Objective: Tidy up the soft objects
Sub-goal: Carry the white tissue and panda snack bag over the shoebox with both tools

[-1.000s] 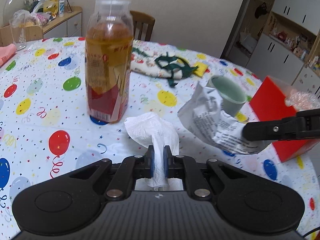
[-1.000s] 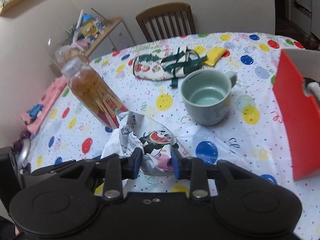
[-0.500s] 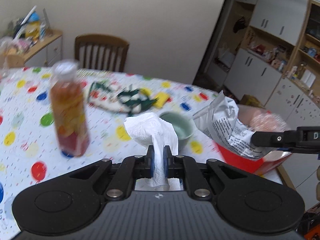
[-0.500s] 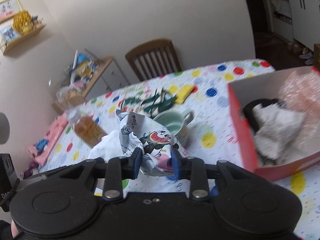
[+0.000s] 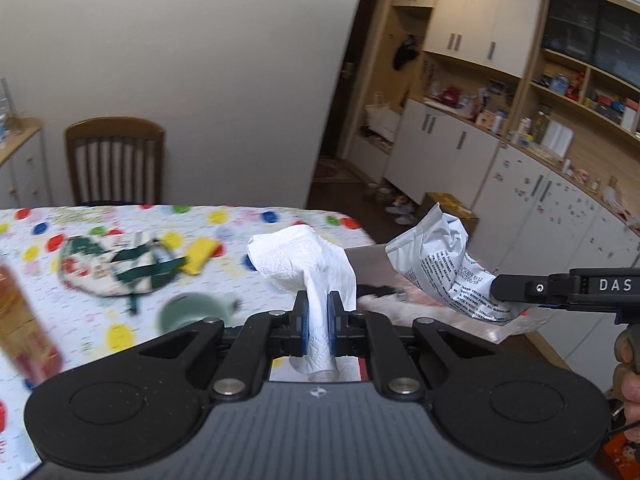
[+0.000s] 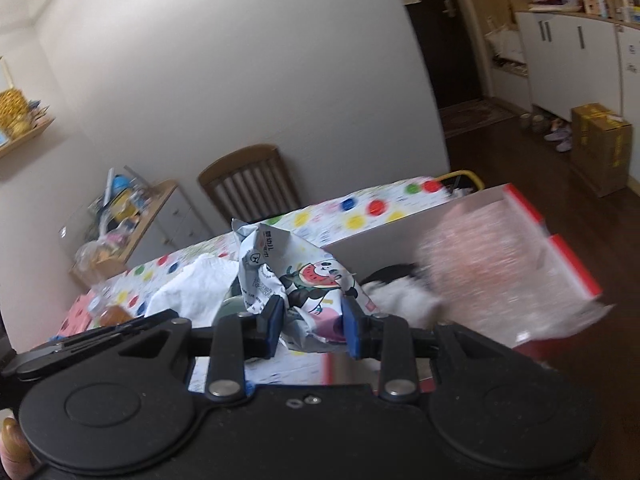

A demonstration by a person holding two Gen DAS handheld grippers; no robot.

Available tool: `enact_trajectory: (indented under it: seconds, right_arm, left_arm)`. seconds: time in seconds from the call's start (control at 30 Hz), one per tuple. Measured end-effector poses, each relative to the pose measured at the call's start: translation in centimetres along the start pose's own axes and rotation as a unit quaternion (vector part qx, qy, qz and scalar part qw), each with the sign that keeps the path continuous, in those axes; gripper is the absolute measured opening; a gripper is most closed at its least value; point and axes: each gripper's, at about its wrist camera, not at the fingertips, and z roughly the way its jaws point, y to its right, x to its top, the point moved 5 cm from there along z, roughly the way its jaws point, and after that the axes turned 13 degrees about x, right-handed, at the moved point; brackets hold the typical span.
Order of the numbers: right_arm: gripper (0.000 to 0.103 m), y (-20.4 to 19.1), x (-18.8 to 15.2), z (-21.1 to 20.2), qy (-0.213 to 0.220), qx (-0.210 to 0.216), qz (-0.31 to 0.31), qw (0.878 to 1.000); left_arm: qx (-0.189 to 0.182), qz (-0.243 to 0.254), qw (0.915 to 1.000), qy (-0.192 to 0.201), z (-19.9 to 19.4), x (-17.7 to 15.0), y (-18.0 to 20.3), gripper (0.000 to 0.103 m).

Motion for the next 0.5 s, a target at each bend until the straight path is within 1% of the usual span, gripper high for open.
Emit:
enact_trajectory:
  seconds: [0.13,0.23,0.43,0.5]
  right_arm:
    - [0.031,3.0,0.8,-1.8,0.011,-0.02,0.0,1.0]
    - [0.031,5.1,1.1,-2.6,0.014,-0.032,0.002,0.999]
    - [0.031,8.5,1.6,-3.6,0.015,-0.056,0.002,0.998]
    - [0.031,9.5,1.7,-3.7,0.013,-0.063,0.004,0.998]
  left_arm:
    - [-0.013,0.01,0.9999,-0.003,1.6,0.9,3.2,0.009]
    - [-0.028,0.01,0.9995,-0.013,3.1,1.4,5.1,0.009]
    - [-0.042,0.013,0.9984,-0.035,6.1,2.0,8.2,0.009]
    - [-0.042,0.013,0.9981,-0.045,7.1,1.9,9.2,0.009]
